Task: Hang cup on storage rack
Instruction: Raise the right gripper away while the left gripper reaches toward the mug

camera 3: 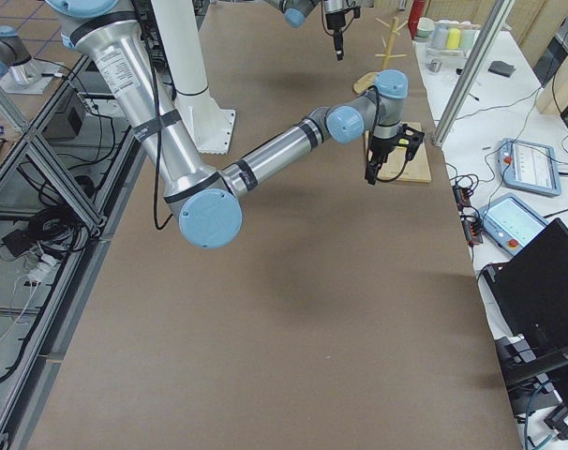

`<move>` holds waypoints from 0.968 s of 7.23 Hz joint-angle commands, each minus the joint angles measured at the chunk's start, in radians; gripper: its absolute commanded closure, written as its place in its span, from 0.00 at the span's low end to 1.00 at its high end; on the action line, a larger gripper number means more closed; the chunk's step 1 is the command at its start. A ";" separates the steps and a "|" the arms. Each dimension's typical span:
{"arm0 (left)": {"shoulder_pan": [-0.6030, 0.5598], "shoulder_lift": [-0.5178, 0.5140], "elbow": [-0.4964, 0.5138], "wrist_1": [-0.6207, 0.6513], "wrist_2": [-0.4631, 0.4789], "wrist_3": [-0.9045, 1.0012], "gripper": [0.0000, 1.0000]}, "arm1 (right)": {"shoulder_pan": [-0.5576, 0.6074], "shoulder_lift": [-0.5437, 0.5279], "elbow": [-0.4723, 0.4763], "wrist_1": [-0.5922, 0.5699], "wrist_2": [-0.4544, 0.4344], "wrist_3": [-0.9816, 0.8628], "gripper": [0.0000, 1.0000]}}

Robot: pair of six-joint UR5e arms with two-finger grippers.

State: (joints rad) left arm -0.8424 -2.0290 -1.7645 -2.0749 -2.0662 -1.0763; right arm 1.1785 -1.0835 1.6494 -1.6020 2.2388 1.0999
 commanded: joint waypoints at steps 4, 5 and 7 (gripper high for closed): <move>0.306 -0.059 -0.018 -0.004 0.301 0.024 0.07 | 0.004 0.004 -0.011 0.002 0.005 -0.011 0.00; 0.383 -0.059 -0.016 -0.004 0.390 0.024 0.07 | 0.004 0.007 -0.010 0.002 0.007 -0.008 0.00; 0.430 -0.060 -0.020 -0.004 0.428 0.023 0.07 | 0.004 0.005 -0.010 0.002 0.007 -0.006 0.00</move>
State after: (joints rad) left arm -0.4448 -2.0882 -1.7820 -2.0785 -1.6673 -1.0526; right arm 1.1828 -1.0778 1.6396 -1.5999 2.2456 1.0928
